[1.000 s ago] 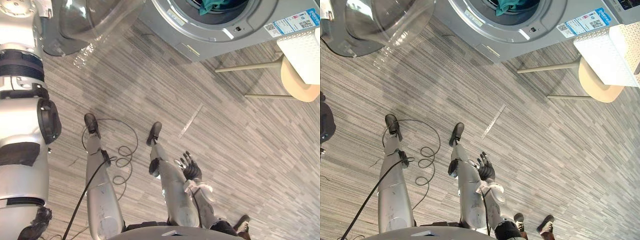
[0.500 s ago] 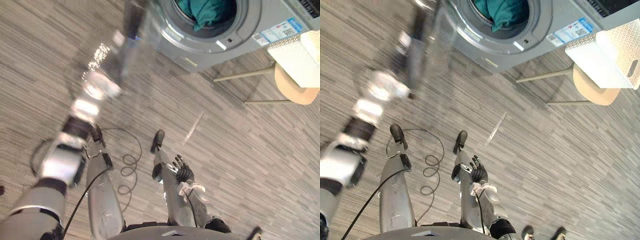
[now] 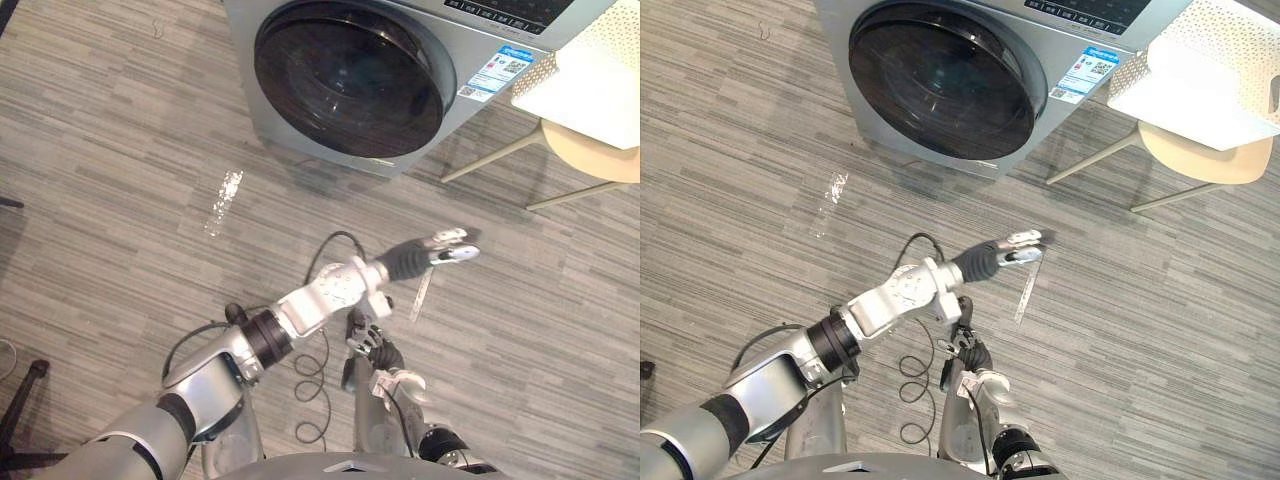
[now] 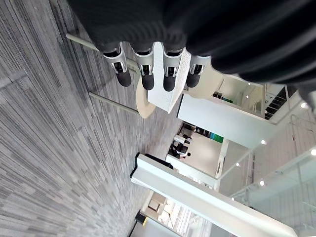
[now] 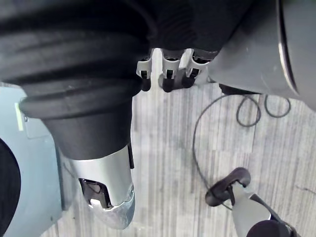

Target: Pick up the laundry basket with both hands and put the clothes into the washing machine.

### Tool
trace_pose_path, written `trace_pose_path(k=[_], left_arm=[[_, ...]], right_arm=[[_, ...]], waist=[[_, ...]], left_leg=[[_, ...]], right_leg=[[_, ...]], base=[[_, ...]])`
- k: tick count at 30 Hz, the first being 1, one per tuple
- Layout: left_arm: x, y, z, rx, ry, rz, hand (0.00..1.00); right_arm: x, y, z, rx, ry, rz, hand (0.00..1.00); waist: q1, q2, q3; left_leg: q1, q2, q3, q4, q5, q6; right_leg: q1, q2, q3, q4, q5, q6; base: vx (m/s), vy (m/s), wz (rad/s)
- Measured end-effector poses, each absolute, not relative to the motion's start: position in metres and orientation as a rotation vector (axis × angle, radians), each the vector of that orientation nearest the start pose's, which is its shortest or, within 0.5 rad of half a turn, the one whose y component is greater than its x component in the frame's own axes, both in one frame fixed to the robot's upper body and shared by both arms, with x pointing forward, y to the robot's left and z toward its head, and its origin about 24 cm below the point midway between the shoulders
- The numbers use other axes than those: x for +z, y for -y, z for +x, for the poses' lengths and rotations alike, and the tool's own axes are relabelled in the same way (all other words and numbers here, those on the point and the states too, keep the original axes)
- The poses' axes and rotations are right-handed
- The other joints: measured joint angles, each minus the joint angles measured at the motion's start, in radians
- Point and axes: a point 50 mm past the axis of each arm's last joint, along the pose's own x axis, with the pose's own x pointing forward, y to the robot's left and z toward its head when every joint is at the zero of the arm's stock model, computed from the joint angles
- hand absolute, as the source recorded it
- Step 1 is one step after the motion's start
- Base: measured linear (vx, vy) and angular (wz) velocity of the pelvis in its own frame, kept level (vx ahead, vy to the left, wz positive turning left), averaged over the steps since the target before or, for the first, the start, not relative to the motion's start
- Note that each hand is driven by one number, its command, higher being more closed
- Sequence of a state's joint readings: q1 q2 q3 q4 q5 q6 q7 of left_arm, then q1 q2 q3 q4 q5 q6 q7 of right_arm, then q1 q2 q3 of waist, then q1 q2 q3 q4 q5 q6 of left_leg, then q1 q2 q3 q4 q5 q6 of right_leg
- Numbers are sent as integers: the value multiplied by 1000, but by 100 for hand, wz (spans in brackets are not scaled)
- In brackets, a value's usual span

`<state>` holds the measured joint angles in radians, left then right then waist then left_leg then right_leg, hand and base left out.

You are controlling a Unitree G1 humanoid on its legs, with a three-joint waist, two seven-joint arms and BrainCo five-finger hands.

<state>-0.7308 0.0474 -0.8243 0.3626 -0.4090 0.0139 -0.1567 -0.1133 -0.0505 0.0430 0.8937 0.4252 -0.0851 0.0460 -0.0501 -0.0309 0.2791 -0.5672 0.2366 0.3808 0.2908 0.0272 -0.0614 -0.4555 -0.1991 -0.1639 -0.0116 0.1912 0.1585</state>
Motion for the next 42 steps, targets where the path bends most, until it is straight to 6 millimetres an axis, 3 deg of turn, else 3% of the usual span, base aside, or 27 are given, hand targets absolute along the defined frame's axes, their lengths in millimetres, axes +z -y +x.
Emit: trace_pose_path(k=[4, 11, 14, 15, 17, 19, 20, 21, 22, 24, 26, 30, 34, 37, 42], left_arm=[[100, 34, 290, -998, 80, 140, 0], [54, -25, 289, -855, -72, 120, 0], [31, -48, 306, -740, -159, 273, 0], [24, -55, 319, -687, -197, 406, 0], [34, -56, 339, -609, -177, 575, 0], [69, -41, 360, -558, -71, 649, 0], [139, -19, 388, -460, 111, 699, 0], [199, -13, 401, -356, 266, 719, 0], [221, -11, 402, -321, 332, 718, 0], [288, -2, 397, -222, 547, 736, 0], [320, -1, 391, -134, 649, 705, 0], [367, -21, 384, 6, 780, 692, 0], [398, -8, 357, -139, 907, 486, 0], [403, 6, 343, -259, 961, 391, 0], [402, 6, 343, -294, 939, 331, 0]], right_arm=[[-113, 159, 206, -106, -695, 339, 0], [-117, 170, 201, -132, -714, 315, 0], [-117, 171, 203, -131, -717, 311, 0], [-115, 170, 205, -126, -714, 311, 0], [-110, 167, 214, -111, -694, 309, 0], [-102, 160, 222, -78, -656, 310, 0], [-85, 149, 236, -54, -557, 367, 0], [-68, 141, 245, -29, -457, 421, 0], [-63, 139, 247, -25, -424, 436, 0], [-52, 143, 243, -37, -338, 484, 0], [-52, 148, 228, -64, -302, 505, 0], [-59, 158, 209, -111, -316, 515, 0], [-61, 165, 203, -132, -317, 507, 0], [-63, 165, 199, -134, -330, 497, 0], [-64, 170, 198, -147, -337, 492, 0]], waist=[[-2, 0, 0], [-8, 2, -1], [-8, 2, -1], [-9, 1, -1], [-15, -1, 3], [-19, -9, 20], [-28, -39, 51], [-46, -73, 72], [-58, -81, 78], [-79, -116, 98], [-83, -118, 99], [-95, -120, 117], [-103, -119, 123], [-111, -118, 125], [-110, -117, 125]], left_leg=[[9, -4, 0, -1, 0, 0], [27, -18, -15, -24, 4, 1], [26, -31, -21, -56, 26, 4], [24, -37, -21, -73, 39, 4], [14, -43, -19, -93, 59, 6], [9, -45, -16, -109, 74, 9], [9, -46, 8, -129, 87, 13], [-2, -44, 32, -142, 95, 8], [-11, -42, 36, -140, 95, 7], [-37, -22, 67, -131, 94, 5], [-101, 22, 70, -55, 64, 1], [-186, 124, 81, 88, -8, -17], [-217, 158, 85, 134, -44, -25], [-218, 164, 85, 137, -48, -27], [-203, 156, 87, 99, -39, -30]], right_leg=[[8, -3, 0, -1, 0, 0], [36, -8, -18, -11, -3, 0], [30, -14, -28, -11, -3, 0], [20, -17, -30, -7, -3, 0], [-4, -19, -28, 2, -1, -1], [-20, -19, -24, 4, 9, -5], [-44, -19, 1, 2, 21, -5], [-77, -18, 22, 1, 25, -9], [-89, -17, 28, 0, 26, -9], [-136, -6, 60, -1, 35, -13], [-177, 14, 70, -1, 44, -12], [-214, 73, 80, -15, 71, -18], [-238, 95, 96, -17, 71, -18], [-239, 99, 95, -16, 73, -16], [-239, 101, 98, -21, 94, -12]], base=[[-8, -38, 1], [8, -34, 8], [-6, -27, 12], [-20, -16, 7], [-31, -10, 3], [-66, -5, -10], [-122, -2, -38], [-130, -4, -41], [-103, -18, -33], [-84, -36, -34], [-56, -58, -41], [-34, -70, -42], [-16, -53, -26], [-3, -40, -4], [-21, -25, -1]])
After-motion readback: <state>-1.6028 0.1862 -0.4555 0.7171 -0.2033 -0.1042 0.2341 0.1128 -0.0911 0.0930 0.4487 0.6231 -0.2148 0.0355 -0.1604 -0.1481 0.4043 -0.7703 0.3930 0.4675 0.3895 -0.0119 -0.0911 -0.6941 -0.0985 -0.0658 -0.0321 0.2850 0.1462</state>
